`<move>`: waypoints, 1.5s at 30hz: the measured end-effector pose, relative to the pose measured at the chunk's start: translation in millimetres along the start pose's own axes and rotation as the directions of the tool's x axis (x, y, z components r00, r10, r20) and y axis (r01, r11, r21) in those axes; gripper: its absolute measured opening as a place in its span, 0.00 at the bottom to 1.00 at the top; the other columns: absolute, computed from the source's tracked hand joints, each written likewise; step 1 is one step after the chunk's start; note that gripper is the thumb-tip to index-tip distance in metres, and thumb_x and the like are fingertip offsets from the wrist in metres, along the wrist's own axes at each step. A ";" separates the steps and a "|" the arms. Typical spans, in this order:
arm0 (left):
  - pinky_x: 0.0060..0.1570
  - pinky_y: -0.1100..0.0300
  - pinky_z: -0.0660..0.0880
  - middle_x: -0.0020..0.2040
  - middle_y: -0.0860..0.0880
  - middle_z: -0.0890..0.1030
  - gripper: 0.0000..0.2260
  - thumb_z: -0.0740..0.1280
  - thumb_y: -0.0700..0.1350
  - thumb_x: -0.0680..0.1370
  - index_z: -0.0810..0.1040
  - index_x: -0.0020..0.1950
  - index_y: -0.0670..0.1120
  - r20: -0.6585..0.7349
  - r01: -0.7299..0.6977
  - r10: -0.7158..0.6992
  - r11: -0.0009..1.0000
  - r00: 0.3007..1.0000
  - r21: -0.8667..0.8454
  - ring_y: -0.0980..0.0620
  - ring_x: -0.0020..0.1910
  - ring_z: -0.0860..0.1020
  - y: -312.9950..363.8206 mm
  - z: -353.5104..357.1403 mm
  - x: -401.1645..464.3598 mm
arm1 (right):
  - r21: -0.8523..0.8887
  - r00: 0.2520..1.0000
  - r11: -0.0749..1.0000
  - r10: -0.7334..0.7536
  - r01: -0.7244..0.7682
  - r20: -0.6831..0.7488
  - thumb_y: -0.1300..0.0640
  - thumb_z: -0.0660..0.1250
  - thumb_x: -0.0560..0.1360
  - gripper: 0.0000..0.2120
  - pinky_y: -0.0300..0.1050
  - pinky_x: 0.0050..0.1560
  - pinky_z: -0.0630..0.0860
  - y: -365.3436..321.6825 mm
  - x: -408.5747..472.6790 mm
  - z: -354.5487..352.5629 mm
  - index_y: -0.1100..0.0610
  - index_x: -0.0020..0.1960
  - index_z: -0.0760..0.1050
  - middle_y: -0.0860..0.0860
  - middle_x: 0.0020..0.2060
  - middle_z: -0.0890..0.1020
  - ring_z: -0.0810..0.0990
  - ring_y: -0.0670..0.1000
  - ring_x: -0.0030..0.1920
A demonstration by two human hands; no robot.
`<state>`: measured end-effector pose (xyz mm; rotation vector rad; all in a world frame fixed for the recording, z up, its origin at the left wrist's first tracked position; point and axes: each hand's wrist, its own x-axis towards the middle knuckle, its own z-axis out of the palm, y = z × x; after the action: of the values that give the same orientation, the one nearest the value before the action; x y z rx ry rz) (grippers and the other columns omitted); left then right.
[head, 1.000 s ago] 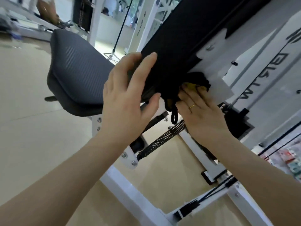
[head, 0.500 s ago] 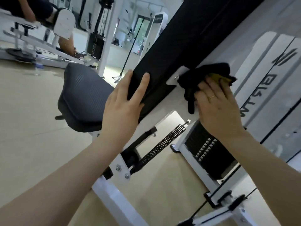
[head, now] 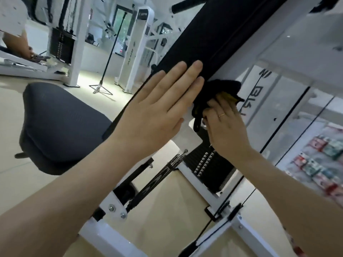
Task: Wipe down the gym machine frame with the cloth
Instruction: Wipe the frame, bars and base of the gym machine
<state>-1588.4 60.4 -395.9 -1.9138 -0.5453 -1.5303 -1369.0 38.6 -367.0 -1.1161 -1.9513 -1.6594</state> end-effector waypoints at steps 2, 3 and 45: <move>0.72 0.53 0.55 0.73 0.46 0.57 0.26 0.62 0.40 0.77 0.58 0.74 0.41 -0.040 -0.046 0.045 0.998 0.998 -0.047 0.47 0.72 0.58 2.7 3.3 13.9 | 0.029 0.992 0.999 -0.022 0.018 0.121 0.66 0.65 0.74 0.06 0.53 0.68 0.63 -1.0 3.8 -9.9 0.62 0.50 0.73 0.60 0.56 0.79 0.72 0.59 0.63; 0.72 0.53 0.55 0.73 0.46 0.57 0.26 0.62 0.39 0.77 0.58 0.74 0.41 -0.052 -0.058 0.055 0.996 0.997 -0.066 0.48 0.73 0.58 3.1 3.8 19.5 | 0.034 0.986 0.999 -0.017 0.011 0.167 0.65 0.64 0.75 0.06 0.54 0.69 0.64 3.0 7.6 -17.2 0.62 0.51 0.73 0.60 0.57 0.79 0.72 0.59 0.64; 0.71 0.53 0.59 0.73 0.41 0.62 0.20 0.47 0.36 0.81 0.59 0.73 0.37 -0.141 -0.060 0.041 0.989 0.989 -0.132 0.45 0.72 0.62 -5.1 12.5 127.2 | -0.172 0.940 0.928 0.340 -0.331 0.025 0.63 0.57 0.76 0.05 0.55 0.51 0.71 121.1 97.5 -93.1 0.63 0.45 0.70 0.64 0.47 0.78 0.75 0.63 0.51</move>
<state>-1552.0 65.0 -273.4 -1.8880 -0.3366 -1.6897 -1361.1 -15.2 -194.2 -1.4773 -1.5613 -1.6361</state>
